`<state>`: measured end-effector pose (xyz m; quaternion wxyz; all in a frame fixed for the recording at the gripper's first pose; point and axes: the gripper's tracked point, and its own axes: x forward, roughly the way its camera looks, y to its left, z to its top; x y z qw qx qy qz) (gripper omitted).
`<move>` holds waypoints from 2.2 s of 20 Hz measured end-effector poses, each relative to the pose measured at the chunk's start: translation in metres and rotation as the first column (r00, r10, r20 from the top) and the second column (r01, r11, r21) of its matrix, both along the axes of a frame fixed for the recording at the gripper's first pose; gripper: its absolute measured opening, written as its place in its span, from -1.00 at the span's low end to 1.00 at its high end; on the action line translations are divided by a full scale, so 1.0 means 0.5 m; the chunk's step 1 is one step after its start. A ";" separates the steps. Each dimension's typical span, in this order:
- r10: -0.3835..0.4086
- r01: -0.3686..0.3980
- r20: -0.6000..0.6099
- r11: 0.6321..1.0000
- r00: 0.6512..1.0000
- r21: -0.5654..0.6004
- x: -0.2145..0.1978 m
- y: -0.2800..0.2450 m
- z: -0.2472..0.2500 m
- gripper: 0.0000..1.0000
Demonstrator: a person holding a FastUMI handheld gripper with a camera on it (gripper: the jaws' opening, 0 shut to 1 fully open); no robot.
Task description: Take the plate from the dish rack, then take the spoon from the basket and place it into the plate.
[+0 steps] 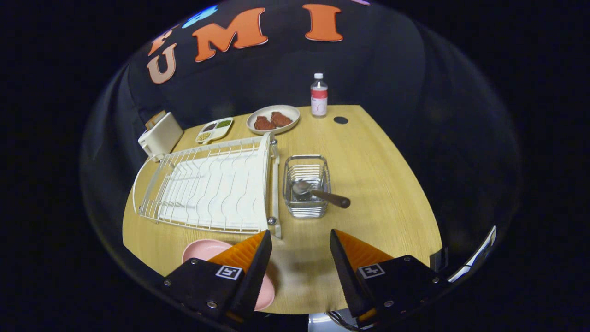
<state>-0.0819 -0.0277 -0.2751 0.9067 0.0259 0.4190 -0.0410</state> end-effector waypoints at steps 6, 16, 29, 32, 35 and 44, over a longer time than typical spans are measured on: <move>-0.107 0.098 0.113 0.992 0.988 0.084 0.051 -0.047 -0.029 0.49; -0.058 0.040 0.352 0.997 0.934 0.058 0.133 -0.047 -0.036 -0.04; 0.017 -0.033 0.400 0.999 0.916 0.034 0.169 -0.001 0.030 -0.78; 0.042 -0.048 0.439 0.999 0.898 0.003 0.174 -0.002 0.084 -0.78; 0.065 -0.065 0.486 0.998 0.871 -0.017 0.175 0.001 0.151 -0.78; 0.179 -0.207 0.562 0.978 0.808 -0.014 0.111 0.089 0.297 -0.78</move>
